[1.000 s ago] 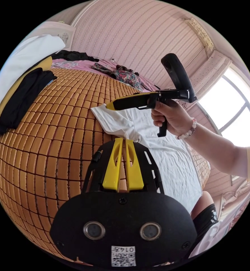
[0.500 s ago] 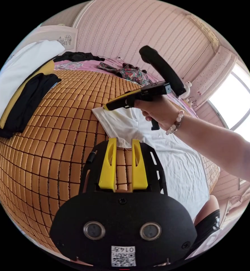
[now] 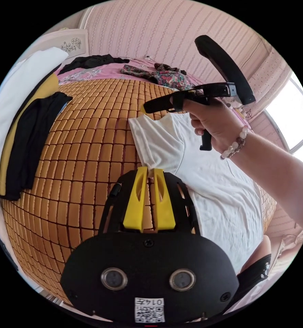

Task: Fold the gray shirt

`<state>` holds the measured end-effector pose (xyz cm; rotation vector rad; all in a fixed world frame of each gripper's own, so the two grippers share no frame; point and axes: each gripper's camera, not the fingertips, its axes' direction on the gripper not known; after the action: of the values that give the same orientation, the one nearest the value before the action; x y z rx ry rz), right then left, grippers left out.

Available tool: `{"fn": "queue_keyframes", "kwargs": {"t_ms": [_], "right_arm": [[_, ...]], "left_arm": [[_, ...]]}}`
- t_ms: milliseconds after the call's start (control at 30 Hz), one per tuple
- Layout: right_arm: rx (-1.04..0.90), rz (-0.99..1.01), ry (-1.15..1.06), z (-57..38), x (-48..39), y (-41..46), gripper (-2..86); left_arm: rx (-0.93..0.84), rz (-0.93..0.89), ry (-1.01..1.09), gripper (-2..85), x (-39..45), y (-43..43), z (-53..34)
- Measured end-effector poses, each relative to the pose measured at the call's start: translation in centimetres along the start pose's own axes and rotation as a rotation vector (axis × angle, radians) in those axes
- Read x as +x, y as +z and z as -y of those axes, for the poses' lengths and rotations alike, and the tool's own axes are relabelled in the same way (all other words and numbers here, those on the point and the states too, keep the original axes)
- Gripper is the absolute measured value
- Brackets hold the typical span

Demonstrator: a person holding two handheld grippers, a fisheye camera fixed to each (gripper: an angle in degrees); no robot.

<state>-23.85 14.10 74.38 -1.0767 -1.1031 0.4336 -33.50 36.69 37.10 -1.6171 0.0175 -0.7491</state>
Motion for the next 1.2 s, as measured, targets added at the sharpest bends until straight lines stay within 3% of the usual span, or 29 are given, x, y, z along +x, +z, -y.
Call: {"fn": "queue_keyframes", "kwargs": {"t_ms": [133, 200, 400, 567, 667, 867, 1033, 1200], "right_arm": [[0.122, -0.016, 0.010, -4.2, 2.0, -6.5, 6.1], [0.133, -0.115, 0.034, -8.7, 5.5, -10.3, 8.9], [-0.013, -0.407, 0.330, -19.7, 18.4, -18.0, 11.6], [-0.114, -0.468, 0.538, -25.0, 23.4, -20.4, 12.3], [-0.044, -0.355, 0.566, -26.5, 23.1, -21.6, 9.1], [-0.025, -0.421, 0.539, -25.7, 22.0, -25.6, 2.8], [-0.028, -0.413, 0.565, -26.0, 21.9, -28.3, 5.3], [0.134, -0.429, 0.681, -30.9, 20.1, -36.5, 7.8]], "left_arm": [[0.017, 0.000, -0.004, 5.5, -0.5, -0.7, -0.8], [0.046, 0.015, -0.002, 5.9, -0.7, -1.3, -0.7], [0.050, 0.051, 0.058, 7.2, 0.8, 1.5, 3.8], [-0.034, 0.178, 0.131, 4.3, 4.6, 7.1, 7.3], [-0.060, 0.228, 0.207, 2.1, 6.8, 7.7, 7.4], [-0.081, 0.196, 0.205, 0.5, 8.0, 8.8, 8.5], [-0.049, 0.207, 0.165, 0.2, 8.0, 9.7, 9.7], [0.004, 0.114, 0.115, 1.1, 7.5, 7.7, 9.1]]}}
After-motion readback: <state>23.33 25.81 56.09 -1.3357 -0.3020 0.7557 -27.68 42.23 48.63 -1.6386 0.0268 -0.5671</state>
